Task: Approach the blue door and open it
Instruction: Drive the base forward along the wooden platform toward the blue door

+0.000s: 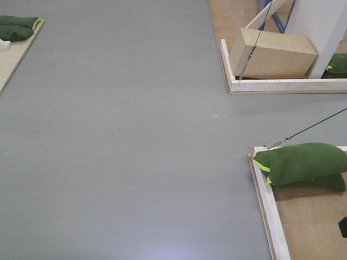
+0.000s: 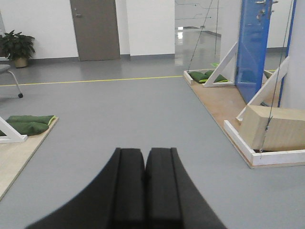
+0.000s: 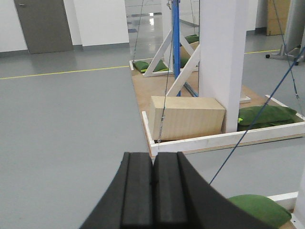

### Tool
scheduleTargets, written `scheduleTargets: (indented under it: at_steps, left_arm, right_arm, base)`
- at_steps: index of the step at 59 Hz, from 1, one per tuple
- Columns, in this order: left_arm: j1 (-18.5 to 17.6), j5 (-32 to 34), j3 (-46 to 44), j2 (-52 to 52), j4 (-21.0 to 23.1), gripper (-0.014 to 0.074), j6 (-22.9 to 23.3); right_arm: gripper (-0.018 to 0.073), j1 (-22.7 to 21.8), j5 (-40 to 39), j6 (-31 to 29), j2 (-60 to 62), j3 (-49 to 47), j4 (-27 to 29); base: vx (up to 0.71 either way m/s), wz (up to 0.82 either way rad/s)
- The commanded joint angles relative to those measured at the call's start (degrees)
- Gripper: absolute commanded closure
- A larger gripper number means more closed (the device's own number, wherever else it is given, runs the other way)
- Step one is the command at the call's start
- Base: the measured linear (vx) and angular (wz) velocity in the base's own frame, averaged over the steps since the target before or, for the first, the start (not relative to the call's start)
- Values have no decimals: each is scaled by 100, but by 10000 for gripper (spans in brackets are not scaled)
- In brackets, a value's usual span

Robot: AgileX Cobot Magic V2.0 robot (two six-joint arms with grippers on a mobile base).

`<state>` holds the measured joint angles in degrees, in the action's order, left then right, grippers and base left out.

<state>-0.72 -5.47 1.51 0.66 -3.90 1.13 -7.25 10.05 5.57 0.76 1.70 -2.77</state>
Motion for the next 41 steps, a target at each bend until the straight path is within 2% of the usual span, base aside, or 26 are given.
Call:
scheduleTargets:
  at_steps: [1, 8, 16, 41]
  left_arm:
    - [-45, 476, -151, 102, 10, 524, 37]
    - [-63, 476, -151, 102, 10, 524, 37]
    - [-241, 476, -151, 102, 10, 524, 37]
    - [-152, 477, -151, 97, 10, 524, 37]
  right_arm:
    - [561, -38, -481, -52, 88, 10, -19]
    - [561, -38, -481, -52, 88, 10, -19]
    - [561, -38, -481, -52, 88, 10, -19]
    - [561, -16, -481, -52, 88, 10, -19]
  base:
    - [22, 10]
    - [23, 12]
    - [24, 9]
    - [31, -4]
